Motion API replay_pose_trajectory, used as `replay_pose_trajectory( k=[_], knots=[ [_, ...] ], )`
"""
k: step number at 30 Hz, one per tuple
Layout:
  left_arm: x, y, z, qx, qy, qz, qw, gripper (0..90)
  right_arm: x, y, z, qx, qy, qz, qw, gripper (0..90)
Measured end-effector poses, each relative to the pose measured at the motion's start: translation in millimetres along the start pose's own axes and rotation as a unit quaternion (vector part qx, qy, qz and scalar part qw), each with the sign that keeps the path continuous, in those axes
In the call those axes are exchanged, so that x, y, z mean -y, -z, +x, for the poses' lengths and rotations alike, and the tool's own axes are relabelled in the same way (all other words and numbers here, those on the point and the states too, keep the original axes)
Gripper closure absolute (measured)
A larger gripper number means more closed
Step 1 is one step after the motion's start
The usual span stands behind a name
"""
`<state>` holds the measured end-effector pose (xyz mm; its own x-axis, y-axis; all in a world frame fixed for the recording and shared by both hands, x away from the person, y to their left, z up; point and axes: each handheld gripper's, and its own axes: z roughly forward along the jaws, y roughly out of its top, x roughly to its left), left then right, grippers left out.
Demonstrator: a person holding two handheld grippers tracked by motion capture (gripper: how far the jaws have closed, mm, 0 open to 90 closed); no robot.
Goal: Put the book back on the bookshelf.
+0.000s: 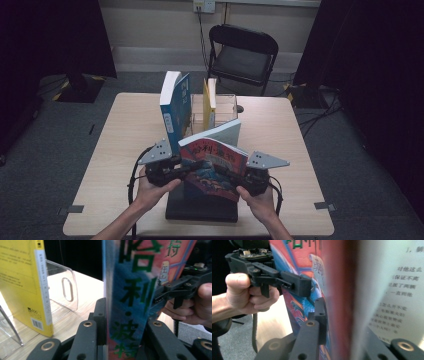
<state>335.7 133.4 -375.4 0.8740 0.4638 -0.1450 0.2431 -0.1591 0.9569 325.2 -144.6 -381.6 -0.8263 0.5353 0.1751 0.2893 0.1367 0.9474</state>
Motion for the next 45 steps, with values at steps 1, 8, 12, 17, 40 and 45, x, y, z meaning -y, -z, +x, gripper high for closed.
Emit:
replay_pose_trajectory(
  k=[1, 8, 12, 17, 40, 45],
  knots=[
    [0.8, 1.7, -1.2, 0.004, 0.000, 0.001, 1.0000, 71.9, 1.0, 1.7, 1.6, -0.001, -0.005, -0.001, 1.0000, 79.0],
    [5.9, 3.9, -8.1, 0.026, 0.000, -0.004, 0.9997, 71.3, 11.7, 24.9, -3.3, 0.047, -0.013, 0.015, 0.9987, 52.0],
    [7.7, 2.3, -10.7, 0.022, -0.001, -0.002, 0.9998, 71.1, 15.2, 35.4, -15.1, 0.077, -0.028, 0.011, 0.9966, 44.3],
    [7.6, 1.4, -11.1, 0.026, 0.001, 0.002, 0.9997, 70.2, 17.7, 29.5, -29.1, 0.077, -0.044, 0.009, 0.9960, 34.6],
    [6.1, -17.8, -16.8, 0.026, -0.017, -0.012, 0.9995, 65.2, 18.9, 17.0, -33.5, 0.051, -0.021, 0.034, 0.9979, 36.5],
    [4.6, -19.1, -19.0, 0.009, -0.034, 0.001, 0.9994, 57.7, 19.2, 15.3, -35.2, 0.053, -0.023, 0.034, 0.9978, 37.3]
  ],
)
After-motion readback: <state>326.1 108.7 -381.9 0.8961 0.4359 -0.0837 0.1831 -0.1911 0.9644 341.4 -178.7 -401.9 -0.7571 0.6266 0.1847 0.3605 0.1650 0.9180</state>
